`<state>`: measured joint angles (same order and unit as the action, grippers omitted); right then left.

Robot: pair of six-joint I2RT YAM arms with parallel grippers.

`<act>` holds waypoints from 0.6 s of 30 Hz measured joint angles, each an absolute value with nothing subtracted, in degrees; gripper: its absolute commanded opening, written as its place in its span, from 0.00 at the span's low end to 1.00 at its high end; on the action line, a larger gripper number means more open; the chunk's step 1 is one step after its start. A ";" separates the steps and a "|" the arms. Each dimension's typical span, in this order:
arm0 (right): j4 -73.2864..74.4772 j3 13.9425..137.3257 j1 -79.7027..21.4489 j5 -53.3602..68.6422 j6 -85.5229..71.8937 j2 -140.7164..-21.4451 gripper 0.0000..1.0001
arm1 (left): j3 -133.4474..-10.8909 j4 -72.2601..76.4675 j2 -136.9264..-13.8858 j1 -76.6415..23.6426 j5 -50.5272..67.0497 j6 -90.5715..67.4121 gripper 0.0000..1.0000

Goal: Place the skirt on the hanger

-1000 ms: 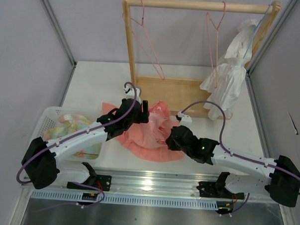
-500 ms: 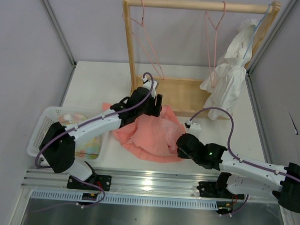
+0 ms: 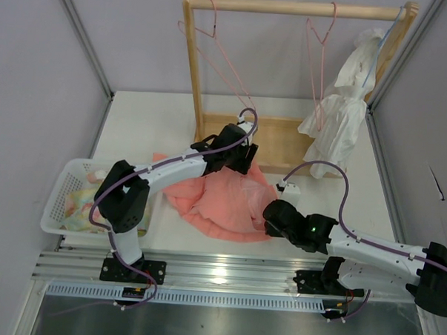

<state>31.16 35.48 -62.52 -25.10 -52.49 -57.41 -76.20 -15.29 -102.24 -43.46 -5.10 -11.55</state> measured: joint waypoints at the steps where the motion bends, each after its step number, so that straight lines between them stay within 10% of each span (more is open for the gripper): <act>1: 31.16 35.48 -62.52 -25.15 -52.49 -57.41 0.00 | -76.73 -15.97 -103.04 -43.55 -5.39 -11.31 0.68; 10: 31.35 35.48 -62.52 -25.61 -52.49 -56.25 0.00 | -81.23 -20.10 -107.33 -44.95 -7.40 -8.86 0.57; 18: 33.01 35.90 -60.71 -25.91 -51.86 -54.59 0.00 | -84.29 -23.55 -109.25 -45.39 -11.18 -7.16 0.00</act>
<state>33.01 35.90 -60.71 -25.91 -51.86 -54.59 -84.29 -23.55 -109.25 -45.39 -11.18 -7.16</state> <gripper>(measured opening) 0.014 0.043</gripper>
